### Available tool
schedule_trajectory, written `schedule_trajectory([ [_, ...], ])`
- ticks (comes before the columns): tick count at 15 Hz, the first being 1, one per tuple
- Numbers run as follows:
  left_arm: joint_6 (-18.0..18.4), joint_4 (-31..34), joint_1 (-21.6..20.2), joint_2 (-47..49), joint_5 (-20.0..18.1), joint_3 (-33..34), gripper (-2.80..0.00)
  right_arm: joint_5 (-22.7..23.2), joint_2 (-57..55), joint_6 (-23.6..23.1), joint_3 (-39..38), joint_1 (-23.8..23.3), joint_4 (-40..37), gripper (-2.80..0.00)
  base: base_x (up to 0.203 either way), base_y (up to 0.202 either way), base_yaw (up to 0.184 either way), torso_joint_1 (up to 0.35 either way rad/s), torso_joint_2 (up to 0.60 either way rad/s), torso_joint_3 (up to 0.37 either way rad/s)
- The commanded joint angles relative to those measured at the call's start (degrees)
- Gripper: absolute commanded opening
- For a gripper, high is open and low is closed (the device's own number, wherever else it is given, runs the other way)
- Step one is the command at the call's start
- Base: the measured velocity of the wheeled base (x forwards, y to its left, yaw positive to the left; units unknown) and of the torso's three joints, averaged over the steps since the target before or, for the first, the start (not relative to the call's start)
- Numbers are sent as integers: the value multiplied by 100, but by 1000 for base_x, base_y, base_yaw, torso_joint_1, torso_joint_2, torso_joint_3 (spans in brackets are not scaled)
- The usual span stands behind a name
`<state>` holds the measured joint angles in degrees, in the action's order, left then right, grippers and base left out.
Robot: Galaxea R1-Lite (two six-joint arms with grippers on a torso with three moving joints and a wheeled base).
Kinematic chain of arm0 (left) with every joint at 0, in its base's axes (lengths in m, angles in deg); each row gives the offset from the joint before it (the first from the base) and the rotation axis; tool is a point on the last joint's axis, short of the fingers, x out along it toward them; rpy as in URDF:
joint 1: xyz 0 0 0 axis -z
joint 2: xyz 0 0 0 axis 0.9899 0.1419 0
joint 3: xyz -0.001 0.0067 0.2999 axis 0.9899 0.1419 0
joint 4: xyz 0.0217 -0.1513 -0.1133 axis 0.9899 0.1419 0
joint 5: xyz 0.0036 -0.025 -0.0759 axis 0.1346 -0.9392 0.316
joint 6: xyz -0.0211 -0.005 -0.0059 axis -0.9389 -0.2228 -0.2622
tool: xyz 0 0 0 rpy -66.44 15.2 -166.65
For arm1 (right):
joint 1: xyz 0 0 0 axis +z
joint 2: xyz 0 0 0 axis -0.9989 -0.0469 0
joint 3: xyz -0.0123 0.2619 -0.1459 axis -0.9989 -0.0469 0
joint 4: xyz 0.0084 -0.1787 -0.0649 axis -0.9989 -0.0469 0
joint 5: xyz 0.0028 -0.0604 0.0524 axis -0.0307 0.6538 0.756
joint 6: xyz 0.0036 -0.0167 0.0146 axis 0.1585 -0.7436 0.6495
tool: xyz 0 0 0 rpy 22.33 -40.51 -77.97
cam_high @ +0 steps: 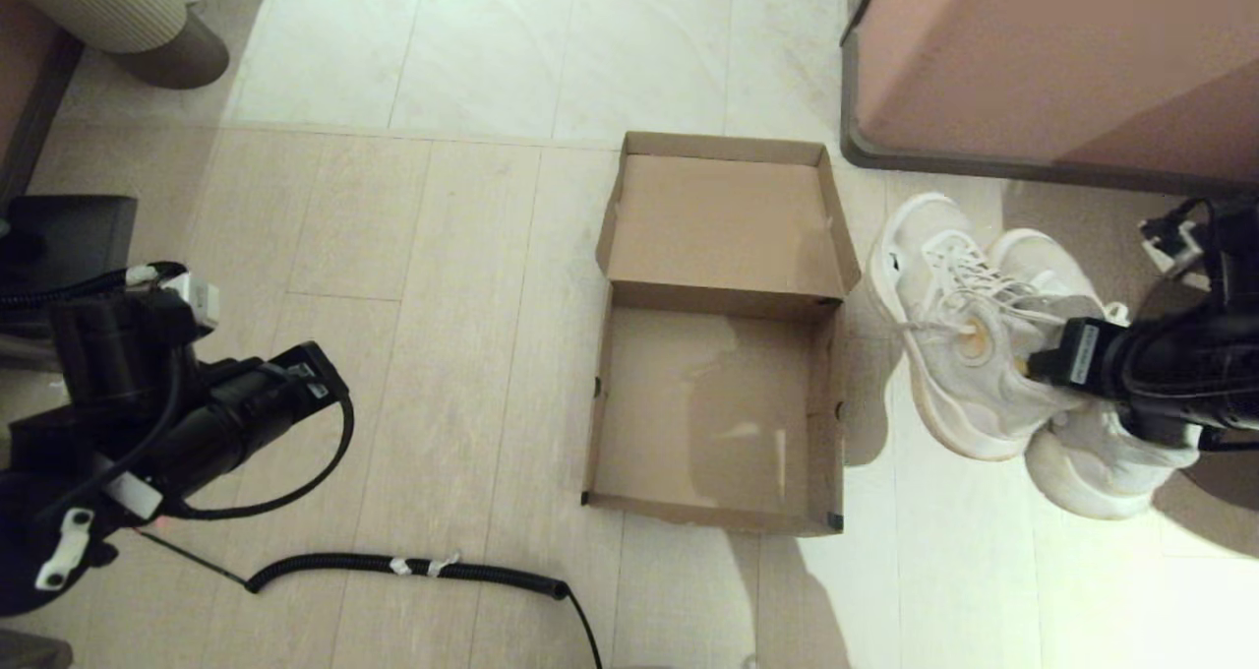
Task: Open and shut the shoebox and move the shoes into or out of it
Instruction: Put the shoes out of the shoe box
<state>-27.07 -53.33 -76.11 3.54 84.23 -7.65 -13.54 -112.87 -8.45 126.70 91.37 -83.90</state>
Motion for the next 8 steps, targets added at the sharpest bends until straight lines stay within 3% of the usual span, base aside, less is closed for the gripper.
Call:
schedule_trajectory([
  [1, -13, -102, 16, -48, -5, 41, -280, 18, -407, -19, -43, -394, 111, -280, 0, 0, 0, 0, 0, 0],
  [8, -22, -171, -72, 188, -96, -47, -280, 24, -3280, -374, -318, -801, 2915, -280, 0, 0, 0, 0, 0, 0],
])
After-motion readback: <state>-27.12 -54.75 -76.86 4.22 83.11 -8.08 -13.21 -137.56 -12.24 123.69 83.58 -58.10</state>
